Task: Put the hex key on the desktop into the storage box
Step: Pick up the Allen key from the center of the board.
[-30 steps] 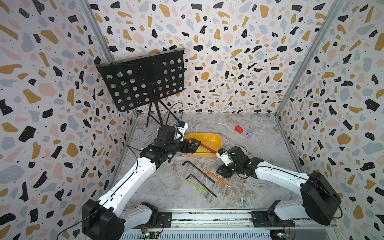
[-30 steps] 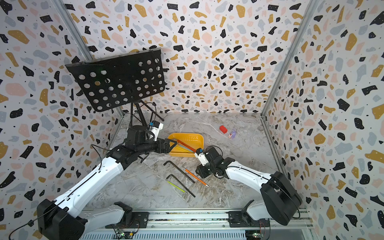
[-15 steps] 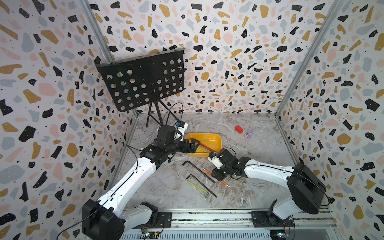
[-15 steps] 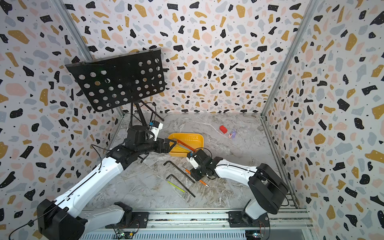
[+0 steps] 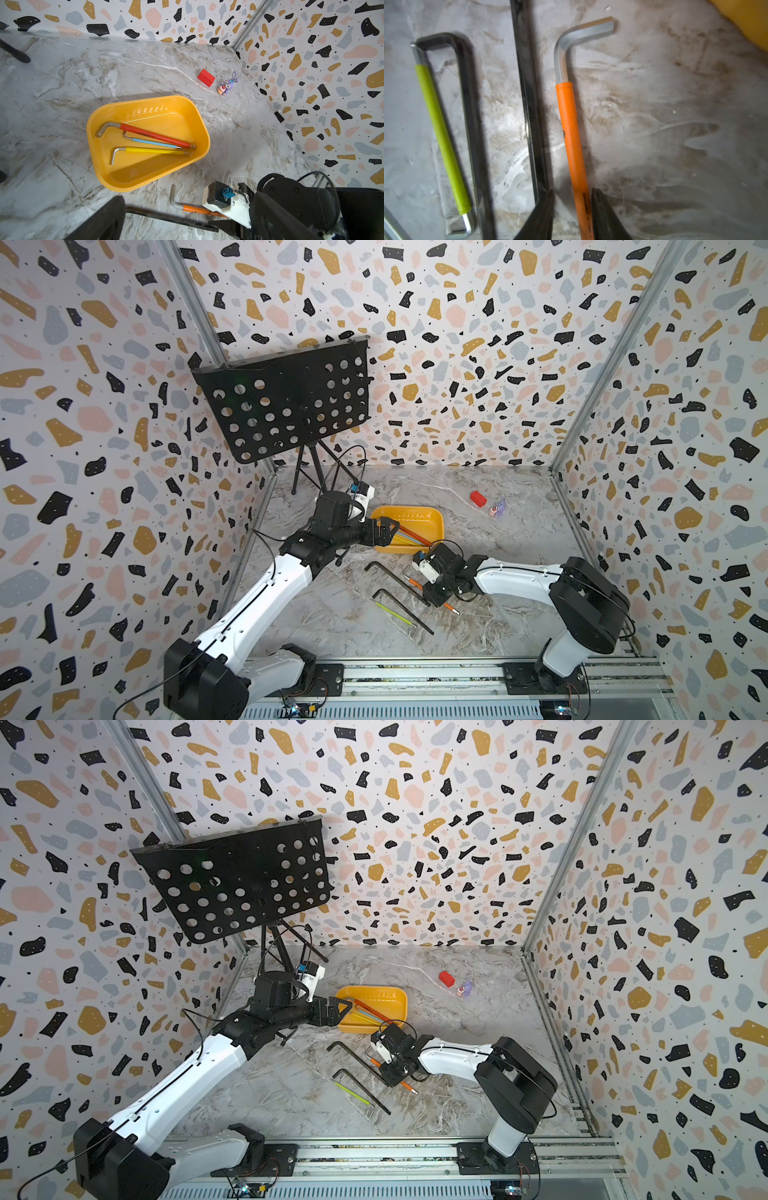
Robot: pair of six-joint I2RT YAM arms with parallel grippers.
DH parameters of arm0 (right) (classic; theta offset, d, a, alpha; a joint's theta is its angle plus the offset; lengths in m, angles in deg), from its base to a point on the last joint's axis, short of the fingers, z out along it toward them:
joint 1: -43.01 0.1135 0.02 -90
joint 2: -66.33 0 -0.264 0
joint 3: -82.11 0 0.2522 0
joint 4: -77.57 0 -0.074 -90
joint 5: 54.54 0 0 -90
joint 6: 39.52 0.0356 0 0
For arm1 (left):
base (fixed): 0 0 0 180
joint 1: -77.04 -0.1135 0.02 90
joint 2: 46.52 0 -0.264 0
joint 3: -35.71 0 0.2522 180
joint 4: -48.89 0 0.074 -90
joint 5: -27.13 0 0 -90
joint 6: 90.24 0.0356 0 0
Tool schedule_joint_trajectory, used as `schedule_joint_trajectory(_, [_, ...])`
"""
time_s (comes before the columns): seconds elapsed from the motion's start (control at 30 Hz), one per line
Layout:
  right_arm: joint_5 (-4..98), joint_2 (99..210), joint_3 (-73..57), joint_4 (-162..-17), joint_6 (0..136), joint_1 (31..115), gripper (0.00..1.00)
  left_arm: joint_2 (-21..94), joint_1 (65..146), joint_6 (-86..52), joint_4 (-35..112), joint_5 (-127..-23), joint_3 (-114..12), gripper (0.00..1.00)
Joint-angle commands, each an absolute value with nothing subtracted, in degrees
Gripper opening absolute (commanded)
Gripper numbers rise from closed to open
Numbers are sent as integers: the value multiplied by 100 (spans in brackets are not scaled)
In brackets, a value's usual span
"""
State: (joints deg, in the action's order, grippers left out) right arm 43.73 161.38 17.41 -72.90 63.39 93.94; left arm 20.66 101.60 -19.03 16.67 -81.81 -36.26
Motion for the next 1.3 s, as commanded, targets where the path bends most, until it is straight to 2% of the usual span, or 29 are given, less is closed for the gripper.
schedule_joint_trajectory(0.0, [4246, 16155, 1630, -7386, 6432, 9439, 36, 1931, 10159, -1809, 1716, -8151, -3790, 100])
schedule_joint_trajectory(0.4, [3918, 16406, 1840, -7652, 6527, 9546, 32, 1956, 10164, -1817, 1697, -8168, -3792, 100])
schedule_joint_trajectory(0.7, [3796, 16505, 1886, -7739, 6568, 9576, 13, 1967, 10156, -1813, 1692, -8153, -3790, 100])
schedule_joint_trajectory(0.97, [3680, 16398, 1914, -7764, 6591, 9592, 0, 1965, 10156, -1817, 1685, -8159, -3790, 100])
schedule_joint_trajectory(1.27, [3661, 16022, 2091, -7877, 6621, 9584, 0, 1950, 10161, -1808, 1676, -8151, -3790, 100])
